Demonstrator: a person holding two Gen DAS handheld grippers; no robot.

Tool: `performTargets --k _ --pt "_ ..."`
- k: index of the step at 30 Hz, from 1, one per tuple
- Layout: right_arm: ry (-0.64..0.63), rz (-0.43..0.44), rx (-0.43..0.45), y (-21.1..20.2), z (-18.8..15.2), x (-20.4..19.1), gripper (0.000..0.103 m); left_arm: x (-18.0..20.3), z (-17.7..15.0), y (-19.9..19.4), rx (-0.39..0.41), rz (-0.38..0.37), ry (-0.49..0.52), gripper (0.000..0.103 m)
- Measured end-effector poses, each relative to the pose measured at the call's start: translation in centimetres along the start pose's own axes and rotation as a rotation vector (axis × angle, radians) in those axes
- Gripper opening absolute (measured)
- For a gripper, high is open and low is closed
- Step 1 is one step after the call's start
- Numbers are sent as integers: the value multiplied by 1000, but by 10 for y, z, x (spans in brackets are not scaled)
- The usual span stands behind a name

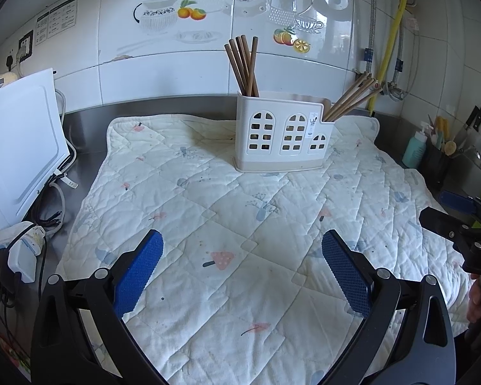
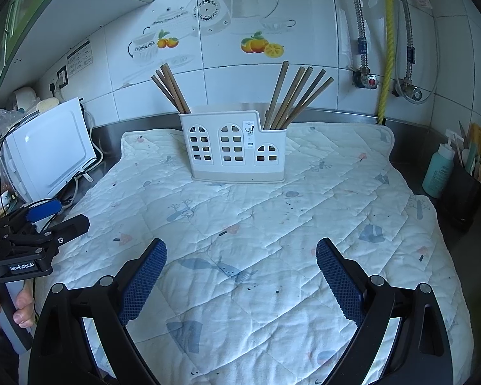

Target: Organize utensils

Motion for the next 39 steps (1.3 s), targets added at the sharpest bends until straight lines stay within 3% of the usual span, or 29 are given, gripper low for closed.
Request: performTargets --k 39 --pt "0 6 -1 -1 1 -2 91 3 0 -2 6 -12 -4 98"
Point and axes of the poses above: each gripper's, at about its wrist camera, not at the fingertips, and y roughly the way its jaws point, x to its right, z to its top, the point moved 8 cm from there along y, roughly the way its jaws point, and after that the axes turned 15 degrees about -x, right-handed, at the moved point
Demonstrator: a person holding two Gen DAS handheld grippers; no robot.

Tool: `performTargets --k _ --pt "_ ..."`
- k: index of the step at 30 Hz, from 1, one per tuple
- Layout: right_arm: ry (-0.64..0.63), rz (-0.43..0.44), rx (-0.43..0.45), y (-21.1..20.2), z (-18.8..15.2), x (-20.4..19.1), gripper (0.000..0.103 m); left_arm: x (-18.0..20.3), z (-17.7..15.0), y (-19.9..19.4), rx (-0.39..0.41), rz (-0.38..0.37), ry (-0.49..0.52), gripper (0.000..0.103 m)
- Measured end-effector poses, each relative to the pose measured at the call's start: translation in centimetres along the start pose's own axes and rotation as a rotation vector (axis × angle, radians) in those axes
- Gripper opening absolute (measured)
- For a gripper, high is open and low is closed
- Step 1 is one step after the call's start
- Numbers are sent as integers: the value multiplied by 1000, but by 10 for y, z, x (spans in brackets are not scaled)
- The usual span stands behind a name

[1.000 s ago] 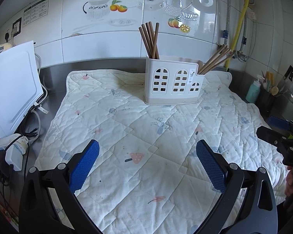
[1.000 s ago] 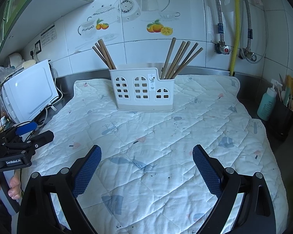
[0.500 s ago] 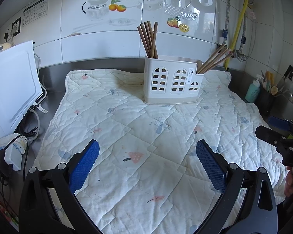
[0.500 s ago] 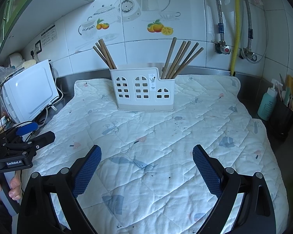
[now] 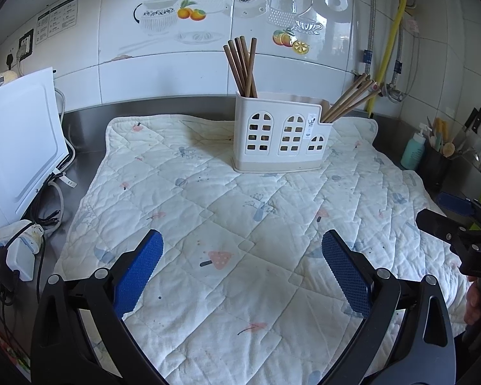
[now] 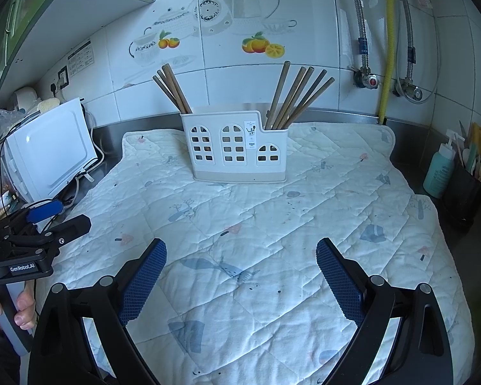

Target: Organize utensils

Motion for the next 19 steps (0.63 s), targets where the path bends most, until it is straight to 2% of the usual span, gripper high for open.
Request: performTargets --k 5,19 --pt "-2 -2 1 0 0 0 91 0 -1 -1 8 -21 -10 98" --pt "14 -6 -2 1 -3 6 91 2 1 1 -2 -12 -1 98"
Point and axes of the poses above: each gripper's, at about its wrist camera, not at the fingertips, and y roughly the way its jaws point, x to its right, z to its top, the point moved 8 cm from there along y, roughly the way its jaws point, and after that the axes turned 15 degrees about -x, right-handed, at the moved point
